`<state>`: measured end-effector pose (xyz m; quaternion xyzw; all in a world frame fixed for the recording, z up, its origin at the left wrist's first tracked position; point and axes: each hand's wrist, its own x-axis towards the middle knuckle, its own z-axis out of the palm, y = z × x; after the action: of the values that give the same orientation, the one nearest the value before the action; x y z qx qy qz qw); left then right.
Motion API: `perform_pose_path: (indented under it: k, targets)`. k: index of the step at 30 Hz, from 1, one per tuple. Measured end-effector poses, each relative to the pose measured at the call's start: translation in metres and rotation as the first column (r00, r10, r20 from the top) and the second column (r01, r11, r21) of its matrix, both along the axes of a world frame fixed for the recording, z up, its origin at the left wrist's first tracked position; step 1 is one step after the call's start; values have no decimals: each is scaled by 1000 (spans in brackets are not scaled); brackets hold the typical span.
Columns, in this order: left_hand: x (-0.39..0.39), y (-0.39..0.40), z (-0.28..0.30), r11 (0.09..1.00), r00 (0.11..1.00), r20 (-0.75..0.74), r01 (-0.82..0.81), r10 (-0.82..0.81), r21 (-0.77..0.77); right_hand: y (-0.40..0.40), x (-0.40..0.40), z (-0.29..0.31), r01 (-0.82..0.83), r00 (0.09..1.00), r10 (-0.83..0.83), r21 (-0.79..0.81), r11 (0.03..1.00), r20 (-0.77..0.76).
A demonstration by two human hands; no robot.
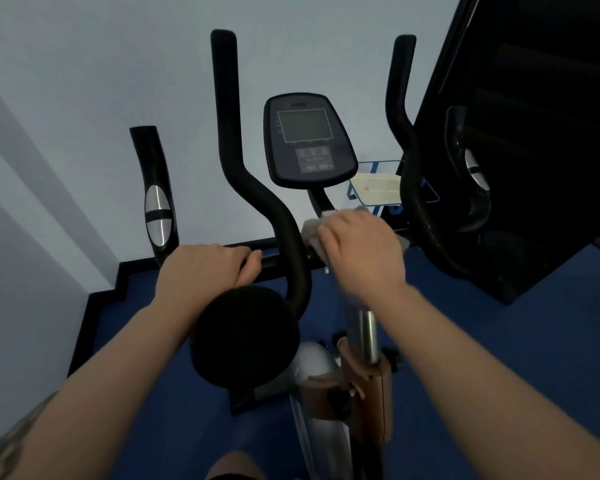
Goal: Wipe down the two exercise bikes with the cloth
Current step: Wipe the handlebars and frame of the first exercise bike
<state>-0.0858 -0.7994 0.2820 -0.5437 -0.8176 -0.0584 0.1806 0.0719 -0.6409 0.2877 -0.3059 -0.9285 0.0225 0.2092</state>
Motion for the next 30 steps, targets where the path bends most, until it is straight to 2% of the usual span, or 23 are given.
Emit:
perform_pose_path:
  k: [1,3,4,7,9,11,13,17,19,21,24,26,28,30]
  targets:
    - [0,0,0,1000,1000,14,-10,10,-17,12,-8,7,36,999,-35,-109,993,14]
    - [-1,1,0,999,1000,22,-20,21,-46,24,-13,9,57,994,-80,-288,956,-69]
    - [-1,0,-1,999,1000,20,-20,20,-47,19,-7,4,58,989,-91,-262,963,-119]
    - [-2,2,-3,1000,1000,-5,7,-7,-22,-21,29,-37,61,940,-48,30,998,-337]
    - [-3,1,-4,1000,1000,-17,6,-6,-18,-43,46,-60,82,888,-49,51,995,-458]
    - [-3,0,-5,1000,1000,-26,17,-17,-23,-40,43,-59,75,869,-53,24,997,-492]
    - [-3,0,-5,999,1000,-18,23,-24,-29,-24,33,-40,49,897,-62,-41,998,-439]
    - [-3,1,-3,999,1000,8,-24,25,-46,17,9,-3,106,965,-165,-273,956,-204]
    - [-3,0,-3,1000,1000,20,3,-3,-23,12,10,-5,123,955,-188,-271,955,-230]
    - [-3,-1,-3,1000,1000,29,6,-5,-16,-10,22,-17,111,937,-161,-173,979,-311]
    - [-5,0,-5,1000,1000,11,26,-26,6,-15,31,-28,126,935,-139,-63,990,-325]
    - [-4,0,-4,999,999,10,33,-33,8,1,23,-20,187,933,-226,-158,969,-279]
    - [-4,-1,-2,1000,1000,11,16,-16,-14,18,13,-6,245,939,-300,-286,926,-169]
    - [-3,-1,-1,999,1000,17,5,-4,-35,23,11,3,246,947,-298,-325,913,-119]
